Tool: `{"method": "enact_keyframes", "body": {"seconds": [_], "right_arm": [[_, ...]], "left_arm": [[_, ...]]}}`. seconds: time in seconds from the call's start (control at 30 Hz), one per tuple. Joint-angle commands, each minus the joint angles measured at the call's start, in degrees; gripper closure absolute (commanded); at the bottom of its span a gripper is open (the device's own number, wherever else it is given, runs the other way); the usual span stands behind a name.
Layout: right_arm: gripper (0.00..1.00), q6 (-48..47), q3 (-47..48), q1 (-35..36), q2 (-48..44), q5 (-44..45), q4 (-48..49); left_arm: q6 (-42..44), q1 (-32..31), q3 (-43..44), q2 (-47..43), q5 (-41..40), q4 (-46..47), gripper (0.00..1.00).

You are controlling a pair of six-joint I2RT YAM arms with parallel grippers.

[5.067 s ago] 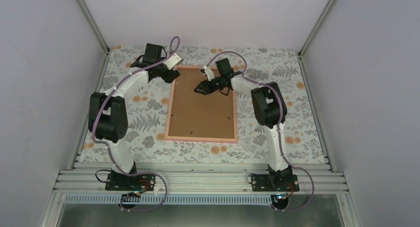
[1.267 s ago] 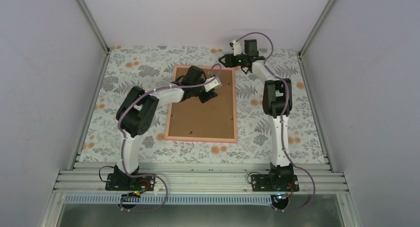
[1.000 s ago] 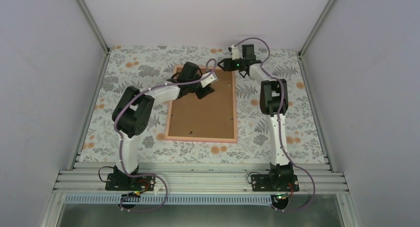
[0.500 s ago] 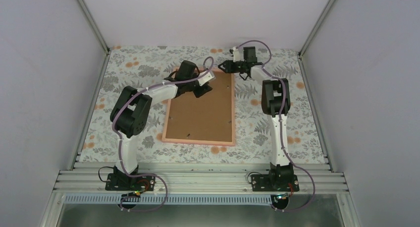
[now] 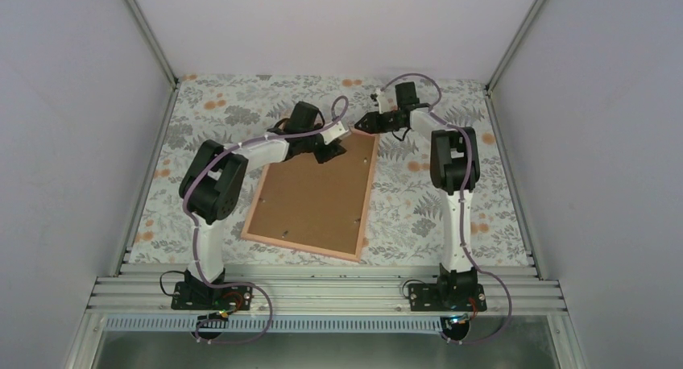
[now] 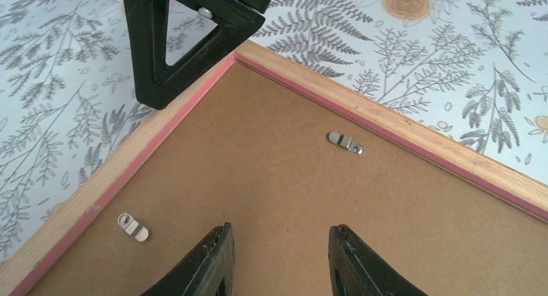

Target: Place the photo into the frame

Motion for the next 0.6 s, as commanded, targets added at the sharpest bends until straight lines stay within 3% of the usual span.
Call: {"method": "enact_keyframes", "body": {"seconds": [0.0, 0.3, 0.57], "right_arm": [[0.57, -4.2, -2.2, 1.3, -3.6, -0.1, -9.1], [0.56, -3.0, -4.6, 2.4, -10.4, -4.1, -9.7], [0.64, 0.0, -7.1, 3.6, -6.8, -4.5, -10.9]], "left_arm": [[3.0, -1.5, -1.1, -0.7, 3.5, 1.7, 0.62], [4.9, -3.8, -0.4, 3.5, 3.5, 3.7, 0.62], [5.3, -5.6, 0.2, 5.6, 2.2, 4.9, 0.62]]}}
